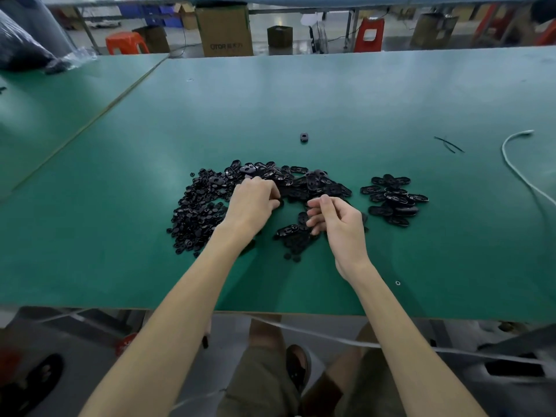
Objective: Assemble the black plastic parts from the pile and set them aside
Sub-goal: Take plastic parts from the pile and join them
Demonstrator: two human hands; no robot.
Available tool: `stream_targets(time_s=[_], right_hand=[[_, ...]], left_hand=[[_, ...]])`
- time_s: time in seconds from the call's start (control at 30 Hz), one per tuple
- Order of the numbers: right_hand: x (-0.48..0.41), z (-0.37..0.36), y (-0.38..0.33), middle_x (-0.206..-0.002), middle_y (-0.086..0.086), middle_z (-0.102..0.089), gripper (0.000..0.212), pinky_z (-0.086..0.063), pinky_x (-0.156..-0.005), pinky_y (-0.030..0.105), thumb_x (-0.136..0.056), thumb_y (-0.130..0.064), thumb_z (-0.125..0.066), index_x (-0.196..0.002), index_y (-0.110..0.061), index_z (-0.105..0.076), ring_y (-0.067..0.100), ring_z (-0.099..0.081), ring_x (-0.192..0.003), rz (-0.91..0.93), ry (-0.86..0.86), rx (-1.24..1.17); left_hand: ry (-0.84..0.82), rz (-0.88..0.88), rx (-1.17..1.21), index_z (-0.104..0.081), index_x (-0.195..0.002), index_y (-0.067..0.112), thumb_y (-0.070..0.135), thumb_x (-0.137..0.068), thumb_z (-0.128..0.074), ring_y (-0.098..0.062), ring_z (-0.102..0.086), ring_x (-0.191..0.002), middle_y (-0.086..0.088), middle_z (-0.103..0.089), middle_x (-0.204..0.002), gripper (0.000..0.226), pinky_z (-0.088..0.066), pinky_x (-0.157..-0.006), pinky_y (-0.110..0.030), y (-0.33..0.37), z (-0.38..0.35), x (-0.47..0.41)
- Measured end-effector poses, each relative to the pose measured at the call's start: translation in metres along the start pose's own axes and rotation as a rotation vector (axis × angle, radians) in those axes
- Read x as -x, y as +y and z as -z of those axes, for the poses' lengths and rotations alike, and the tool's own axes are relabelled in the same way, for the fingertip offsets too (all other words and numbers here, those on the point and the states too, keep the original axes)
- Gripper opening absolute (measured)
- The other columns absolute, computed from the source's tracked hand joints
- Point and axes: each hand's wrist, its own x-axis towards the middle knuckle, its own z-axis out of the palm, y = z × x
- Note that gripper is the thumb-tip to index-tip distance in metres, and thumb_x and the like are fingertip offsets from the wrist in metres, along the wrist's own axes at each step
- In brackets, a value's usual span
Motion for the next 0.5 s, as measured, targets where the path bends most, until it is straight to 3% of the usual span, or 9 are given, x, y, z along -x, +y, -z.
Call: stream_targets(time_s=[0.17, 0.23, 0.3, 0.5], right_hand=[[0.002, 0.001, 0.000, -0.075, -0.002, -0.072, 0.029, -0.054, -0.059, 0.024, -0.111, -0.024, -0.052, -0.098, -0.008, -0.073, 0.013, -0.068, -0.066, 0.001, -0.003, 0.003], [0.002, 0.001, -0.001, -0.076, -0.001, -0.072, 0.027, -0.054, -0.060, 0.026, -0.110, -0.023, -0.053, -0.099, -0.008, -0.073, 0.013, -0.068, -0.067, 0.004, -0.004, -0.001], [0.002, 0.001, -0.001, -0.078, 0.001, -0.072, 0.025, -0.055, -0.062, 0.028, -0.110, -0.024, -0.055, -0.101, -0.009, -0.073, 0.016, -0.068, -0.069, 0.011, -0.018, 0.005], [0.005, -0.001, -0.002, -0.076, 0.010, -0.074, 0.023, -0.054, -0.055, 0.035, -0.110, -0.025, -0.055, -0.101, -0.010, -0.070, 0.028, -0.069, -0.063, 0.060, -0.108, 0.075]], left_hand=[[0.099, -0.012, 0.110, -0.074, -0.100, 0.015, 0.015, -0.093, -0.075, -0.020, -0.060, -0.100, -0.001, -0.069, -0.096, 0.008, -0.045, -0.100, -0.040, -0.003, -0.007, 0.007], [0.088, -0.053, 0.261, -0.070, -0.096, 0.019, 0.013, -0.093, -0.074, -0.002, -0.058, -0.086, 0.005, -0.065, -0.093, 0.008, -0.046, -0.087, -0.027, 0.002, -0.007, 0.010], [0.049, -0.118, 0.397, -0.068, -0.094, 0.023, 0.012, -0.093, -0.074, 0.005, -0.056, -0.079, 0.009, -0.063, -0.092, 0.013, -0.042, -0.076, -0.016, 0.008, -0.009, 0.015], [0.095, -0.292, 0.492, -0.064, -0.095, 0.019, 0.008, -0.092, -0.074, -0.008, -0.058, -0.082, 0.005, -0.060, -0.095, 0.015, -0.041, -0.075, -0.009, 0.017, -0.018, 0.026]])
